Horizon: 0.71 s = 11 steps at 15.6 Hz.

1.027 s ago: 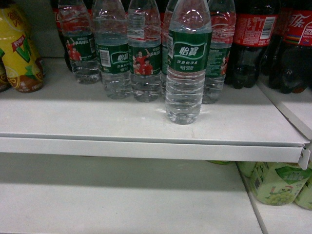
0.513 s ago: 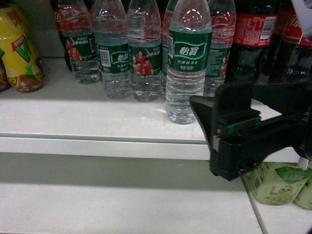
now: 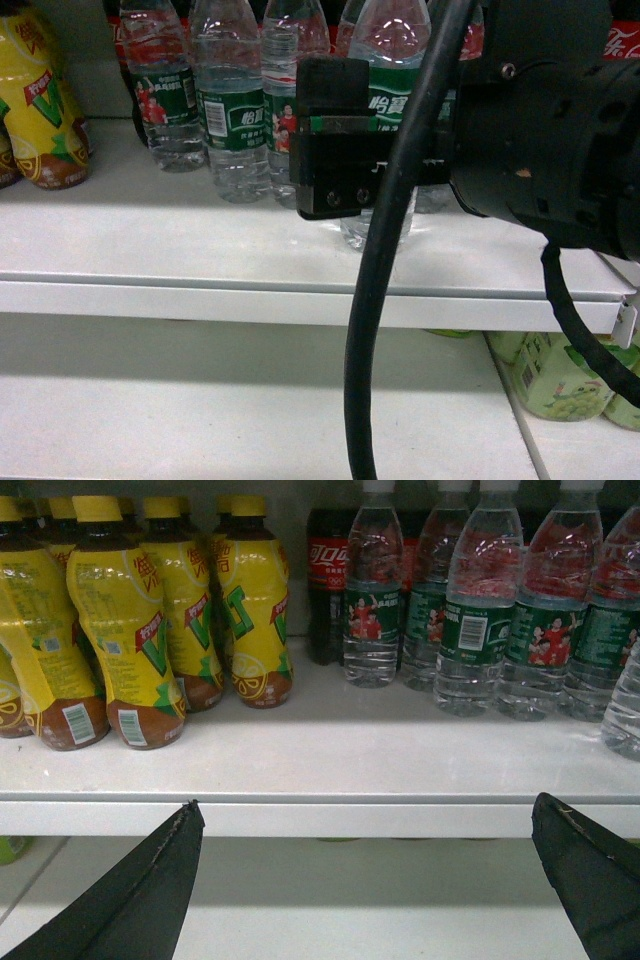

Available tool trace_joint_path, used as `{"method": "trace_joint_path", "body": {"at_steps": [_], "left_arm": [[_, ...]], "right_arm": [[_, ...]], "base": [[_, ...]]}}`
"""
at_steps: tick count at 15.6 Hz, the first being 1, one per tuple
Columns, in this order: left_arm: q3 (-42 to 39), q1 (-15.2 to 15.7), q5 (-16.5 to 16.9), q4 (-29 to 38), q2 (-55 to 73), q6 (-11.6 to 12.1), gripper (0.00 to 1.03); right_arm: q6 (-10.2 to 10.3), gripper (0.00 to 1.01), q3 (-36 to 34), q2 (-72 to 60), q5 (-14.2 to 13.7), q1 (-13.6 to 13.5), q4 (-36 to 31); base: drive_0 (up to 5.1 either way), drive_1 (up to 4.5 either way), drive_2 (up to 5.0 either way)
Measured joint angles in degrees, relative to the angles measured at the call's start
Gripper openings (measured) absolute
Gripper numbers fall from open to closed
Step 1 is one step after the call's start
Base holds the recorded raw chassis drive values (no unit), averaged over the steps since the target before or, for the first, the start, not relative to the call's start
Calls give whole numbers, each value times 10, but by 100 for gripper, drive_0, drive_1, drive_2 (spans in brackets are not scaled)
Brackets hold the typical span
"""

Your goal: Move water from second to third shelf

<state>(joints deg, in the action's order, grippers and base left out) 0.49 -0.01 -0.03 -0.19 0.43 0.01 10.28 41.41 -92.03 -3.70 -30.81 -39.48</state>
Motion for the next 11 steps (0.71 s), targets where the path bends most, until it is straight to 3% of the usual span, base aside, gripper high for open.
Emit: {"method": "trace_joint_path", "body": {"at_steps": [6, 11], "left_arm": [[0, 0, 0, 0, 0, 0, 98], [0, 0, 0, 0, 0, 0, 98]], "right_arm": [[8, 98, 65, -61, -56, -8, 2], [-9, 98, 88, -92, -96, -2, 1]], "base": [[0, 0, 0], [0, 0, 0]]}}
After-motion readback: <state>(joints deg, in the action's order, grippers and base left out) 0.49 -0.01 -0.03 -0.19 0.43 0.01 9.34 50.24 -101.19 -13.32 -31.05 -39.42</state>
